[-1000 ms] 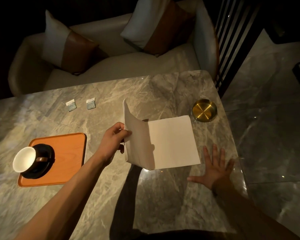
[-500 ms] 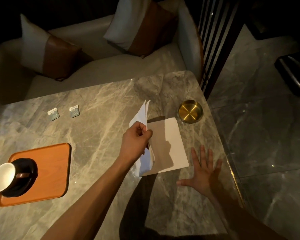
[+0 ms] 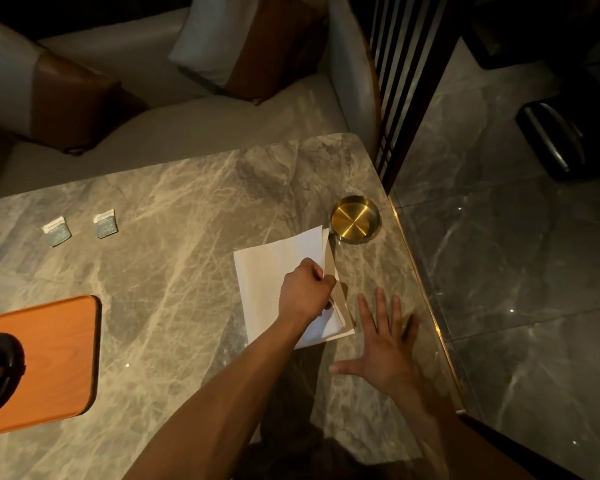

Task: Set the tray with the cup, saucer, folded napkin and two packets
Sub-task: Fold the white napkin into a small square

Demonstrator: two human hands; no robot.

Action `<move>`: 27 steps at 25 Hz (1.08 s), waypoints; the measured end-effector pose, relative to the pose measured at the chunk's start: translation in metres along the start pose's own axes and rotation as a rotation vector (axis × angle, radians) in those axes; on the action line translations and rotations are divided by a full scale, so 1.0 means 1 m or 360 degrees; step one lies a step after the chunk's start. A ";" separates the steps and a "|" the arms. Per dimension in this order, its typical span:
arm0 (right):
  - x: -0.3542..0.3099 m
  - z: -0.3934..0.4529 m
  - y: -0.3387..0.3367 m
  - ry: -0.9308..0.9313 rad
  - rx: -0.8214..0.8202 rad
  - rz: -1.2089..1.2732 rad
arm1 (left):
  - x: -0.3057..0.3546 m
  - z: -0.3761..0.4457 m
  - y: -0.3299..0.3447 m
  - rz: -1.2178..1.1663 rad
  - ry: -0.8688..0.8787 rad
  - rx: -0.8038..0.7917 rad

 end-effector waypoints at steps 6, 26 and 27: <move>0.001 0.000 0.001 0.0001 0.0016 -0.0027 | -0.005 0.003 0.024 0.0091 -0.0022 -0.0050; -0.003 -0.003 -0.005 -0.0013 -0.0105 0.0152 | -0.134 -0.079 -0.037 0.0600 0.0207 0.0543; -0.003 -0.003 -0.004 -0.0009 -0.0103 0.0154 | -0.143 -0.082 -0.043 0.0425 0.0026 0.0551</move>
Point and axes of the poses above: each hand's wrist, its own z-axis towards the middle knuckle, its own y-axis out of the palm, x = y × z, the point moved 5 cm from there along z, towards the middle knuckle, and after that the axes turned 1 degree about -x, right-handed, at the moved point
